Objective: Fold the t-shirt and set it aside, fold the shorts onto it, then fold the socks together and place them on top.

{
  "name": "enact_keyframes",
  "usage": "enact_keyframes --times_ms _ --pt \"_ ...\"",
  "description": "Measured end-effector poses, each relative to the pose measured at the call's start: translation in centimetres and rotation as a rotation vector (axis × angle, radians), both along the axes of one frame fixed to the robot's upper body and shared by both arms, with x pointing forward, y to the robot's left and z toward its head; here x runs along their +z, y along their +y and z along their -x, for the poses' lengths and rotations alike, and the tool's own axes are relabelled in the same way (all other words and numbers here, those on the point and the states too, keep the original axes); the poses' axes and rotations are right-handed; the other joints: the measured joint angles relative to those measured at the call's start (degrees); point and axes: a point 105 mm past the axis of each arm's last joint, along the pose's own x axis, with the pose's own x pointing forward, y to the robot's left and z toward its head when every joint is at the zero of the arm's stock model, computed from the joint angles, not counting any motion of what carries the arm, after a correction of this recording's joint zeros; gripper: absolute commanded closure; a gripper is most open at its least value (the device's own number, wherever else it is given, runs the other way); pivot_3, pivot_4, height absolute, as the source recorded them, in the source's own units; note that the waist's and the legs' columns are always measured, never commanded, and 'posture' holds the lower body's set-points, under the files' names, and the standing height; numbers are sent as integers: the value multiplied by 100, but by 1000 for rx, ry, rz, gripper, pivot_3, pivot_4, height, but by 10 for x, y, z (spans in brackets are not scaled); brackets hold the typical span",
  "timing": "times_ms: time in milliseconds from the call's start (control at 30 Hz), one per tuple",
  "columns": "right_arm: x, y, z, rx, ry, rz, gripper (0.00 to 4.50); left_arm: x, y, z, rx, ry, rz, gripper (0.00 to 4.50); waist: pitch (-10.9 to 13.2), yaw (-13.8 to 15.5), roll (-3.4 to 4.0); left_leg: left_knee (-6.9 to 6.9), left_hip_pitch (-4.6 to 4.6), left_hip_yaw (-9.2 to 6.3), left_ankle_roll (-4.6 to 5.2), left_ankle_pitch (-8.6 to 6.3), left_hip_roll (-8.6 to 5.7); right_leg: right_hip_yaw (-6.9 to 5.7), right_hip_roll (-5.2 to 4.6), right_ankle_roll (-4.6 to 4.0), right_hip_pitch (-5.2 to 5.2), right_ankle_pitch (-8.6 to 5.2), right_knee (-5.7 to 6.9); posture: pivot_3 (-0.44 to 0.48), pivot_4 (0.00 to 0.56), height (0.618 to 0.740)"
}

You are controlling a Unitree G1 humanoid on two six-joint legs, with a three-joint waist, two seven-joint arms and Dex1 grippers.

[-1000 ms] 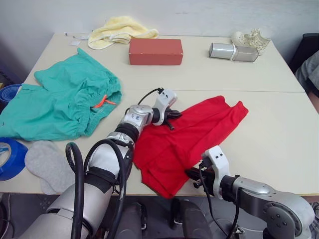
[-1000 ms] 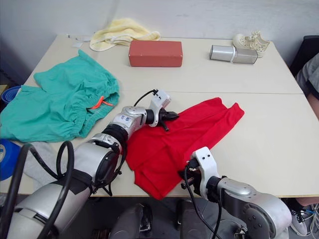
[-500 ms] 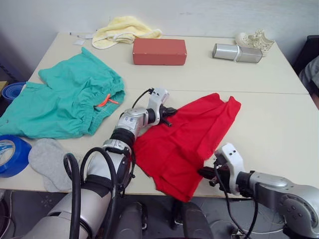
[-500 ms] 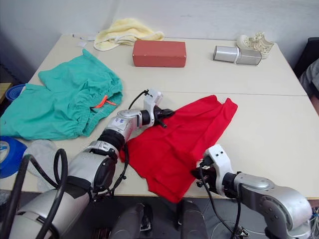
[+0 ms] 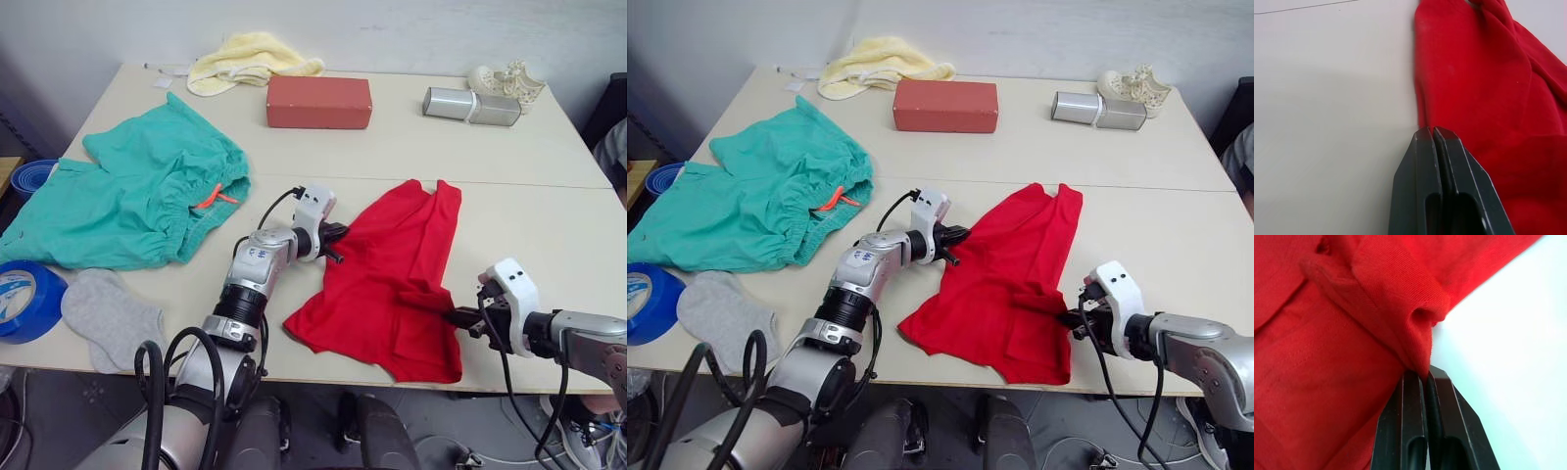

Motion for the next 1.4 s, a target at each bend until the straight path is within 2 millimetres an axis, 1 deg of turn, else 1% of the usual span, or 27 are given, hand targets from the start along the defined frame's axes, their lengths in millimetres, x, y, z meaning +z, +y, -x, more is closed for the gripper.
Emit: enact_keyframes --times_ms 67,100,200,300,433,467,500,533,600,667,700,767,833,867,967,1033,1133,1200,1300,1400 --pt "0 1 0 13 2 -12 4500 1 2 1 -2 3 8 3903 0 1 0 4 -1 0 0 0 2 0 0 0 0 0 1 0 150 740" --pt "0 3 1 22 4 -19 4500 4 3 1 -9 1 19 3645 0 1 0 4 -1 0 -1 0 4 0 0 0 0 0 2 0 150 740" --pt "-1 6 2 39 2 -42 4500 8 15 1 -36 -1 26 2704 1 -13 2 5 0 0 -4 0 7 0 2 -1 0 0 3 0 150 740" --pt "2 10 0 54 -30 -74 3823 11 26 2 -76 -15 22 1783 8 -4 14 10 -2 1 -5 1 4 -2 2 -1 -1 0 4 0 150 740" --pt "4 11 5 92 -73 -94 2440 20 38 9 -198 -83 -1 511 10 17 16 15 -9 -1 -5 -1 4 -6 2 -1 -2 0 3 0 150 740" --pt "7 7 11 114 -93 -103 2107 24 47 13 -264 -116 -22 183 11 17 19 16 -10 -1 -6 -1 3 -6 4 -1 -2 0 2 0 150 740" --pt "11 2 18 144 -116 -97 1717 29 56 19 -337 -150 -50 0 13 16 22 16 -10 2 -6 -2 2 -8 13 -1 -3 0 1 0 150 740" --pt "14 -4 24 171 -139 -74 1410 35 66 24 -398 -186 -78 0 13 9 22 17 -9 4 -7 -3 3 -9 17 -1 -1 0 0 0 150 740" --pt "20 -12 31 240 -201 -25 749 40 77 35 -518 -260 -144 0 13 5 24 19 -6 6 -5 -4 1 -8 21 -1 1 0 0 0 150 740" --pt "24 -24 39 350 -297 69 58 39 93 44 -643 -382 -276 0 12 7 25 19 2 6 -5 -5 3 -8 23 0 8 0 -4 0 150 740" --pt "25 -27 41 377 -321 95 23 37 99 45 -664 -403 -316 0 12 5 25 20 5 7 -4 -6 2 -7 22 1 10 1 -2 0 150 740" --pt "23 -35 42 467 -400 200 23 24 111 48 -748 -521 -453 0 12 -1 25 22 7 8 -1 -8 2 -3 10 2 11 2 -2 0 150 740" --pt "17 -47 42 567 -477 334 23 9 116 53 -825 -652 -548 0 13 -2 26 23 6 8 1 -9 3 -3 2 3 10 2 -4 0 150 740" --pt "13 -50 43 607 -500 382 23 6 116 54 -843 -705 -567 0 13 1 26 24 5 7 2 -11 3 -4 1 3 10 2 -4 0 150 740" --pt "-1 -56 43 713 -543 493 23 9 111 56 -883 -871 -613 0 13 16 26 32 7 4 4 -11 -2 -7 -5 7 16 5 -2 0 150 740" --pt "-9 -56 43 763 -566 533 23 10 108 56 -897 -943 -637 0 13 5 26 34 13 5 7 -11 -1 -7 -7 10 22 6 -2 0 150 740" --pt "-10 -50 36 834 -651 580 23 5 99 59 -910 -1012 -634 0 13 -20 22 29 86 1 7 -42 11 -10 -2 10 101 6 -27 0 150 740" --pt "-9 -44 32 873 -705 601 23 3 92 61 -938 -1048 -630 0 8 -36 14 29 95 -2 27 -67 18 -7 0 10 109 6 -30 0 150 740" --pt "-8 -30 27 926 -778 599 23 0 81 65 -974 -1078 -606 0 6 -68 11 30 99 -1 0 -58 23 -8 1 3 110 2 -26 0 150 740" --pt "-8 -15 21 951 -849 577 23 -4 66 71 -1021 -1102 -565 0 6 -85 11 31 98 0 -2 -57 24 -9 4 2 110 2 -26 0 150 740"
